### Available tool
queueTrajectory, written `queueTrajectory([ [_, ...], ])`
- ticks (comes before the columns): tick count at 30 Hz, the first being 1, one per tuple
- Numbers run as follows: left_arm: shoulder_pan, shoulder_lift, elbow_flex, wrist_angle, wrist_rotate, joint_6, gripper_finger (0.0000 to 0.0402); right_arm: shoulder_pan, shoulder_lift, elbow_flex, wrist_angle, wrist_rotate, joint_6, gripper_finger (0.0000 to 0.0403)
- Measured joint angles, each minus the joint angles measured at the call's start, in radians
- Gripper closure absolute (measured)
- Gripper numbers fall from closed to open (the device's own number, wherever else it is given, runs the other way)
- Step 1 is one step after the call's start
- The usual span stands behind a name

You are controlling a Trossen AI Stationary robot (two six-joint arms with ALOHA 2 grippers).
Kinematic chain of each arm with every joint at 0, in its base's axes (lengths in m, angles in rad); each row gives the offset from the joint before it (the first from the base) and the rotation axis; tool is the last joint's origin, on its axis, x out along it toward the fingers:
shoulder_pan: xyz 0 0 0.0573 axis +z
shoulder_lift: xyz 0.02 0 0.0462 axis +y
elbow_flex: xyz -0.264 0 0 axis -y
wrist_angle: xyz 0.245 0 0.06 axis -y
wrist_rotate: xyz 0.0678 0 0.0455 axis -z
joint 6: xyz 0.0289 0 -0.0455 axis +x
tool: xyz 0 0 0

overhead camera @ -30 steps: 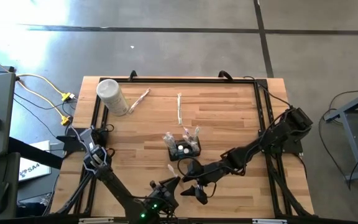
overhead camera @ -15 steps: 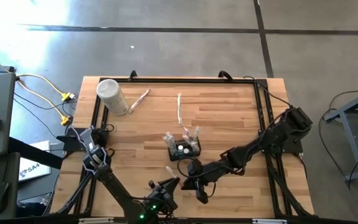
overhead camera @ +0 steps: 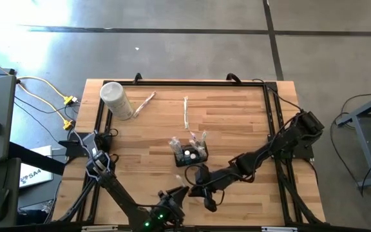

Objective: Pick & Place toothbrushing station
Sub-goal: Put the orange toothbrush into the black wire organizer

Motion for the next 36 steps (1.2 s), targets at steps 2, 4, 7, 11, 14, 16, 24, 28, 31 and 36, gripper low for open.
queueTrajectory([
  [2,-0.004,0.000,0.002,0.071,-0.001,-0.011,0.0281,0.000,0.000,0.000,0.000,0.004,-0.008,0.0380],
  [4,-0.012,0.000,0.002,0.126,-0.002,0.013,0.0250,0.000,0.000,0.000,-0.001,0.021,-0.023,0.0381],
  [7,-0.032,0.000,0.002,0.161,-0.016,0.046,0.0212,0.000,-0.003,0.000,-0.010,0.060,-0.038,0.0382],
  [11,-0.066,0.000,0.004,0.174,-0.055,0.039,0.0183,-0.006,-0.020,0.000,-0.057,0.131,-0.059,0.0383],
  [14,-0.094,0.000,0.004,0.194,-0.055,0.024,0.0180,-0.001,-0.049,0.000,-0.094,0.187,-0.078,0.0383],
  [16,-0.112,-0.003,0.004,0.191,-0.056,-0.038,0.0180,0.005,-0.068,0.000,-0.123,0.241,-0.100,0.0383],
  [24,-0.143,-0.125,0.003,0.022,0.036,-0.575,0.0179,0.077,-0.105,0.000,-0.103,0.450,-0.270,0.0383],
  [28,-0.105,-0.225,0.003,-0.156,0.196,-0.986,0.0179,0.130,-0.104,0.000,-0.041,0.556,-0.419,0.0383],
  [31,-0.056,-0.295,0.004,-0.268,0.284,-1.308,0.0179,0.173,-0.100,0.000,0.015,0.632,-0.542,0.0383],
  [36,-0.006,-0.337,-0.029,-0.173,0.262,-1.317,0.0179,0.207,-0.099,0.000,0.067,0.763,-0.648,0.0383],
])
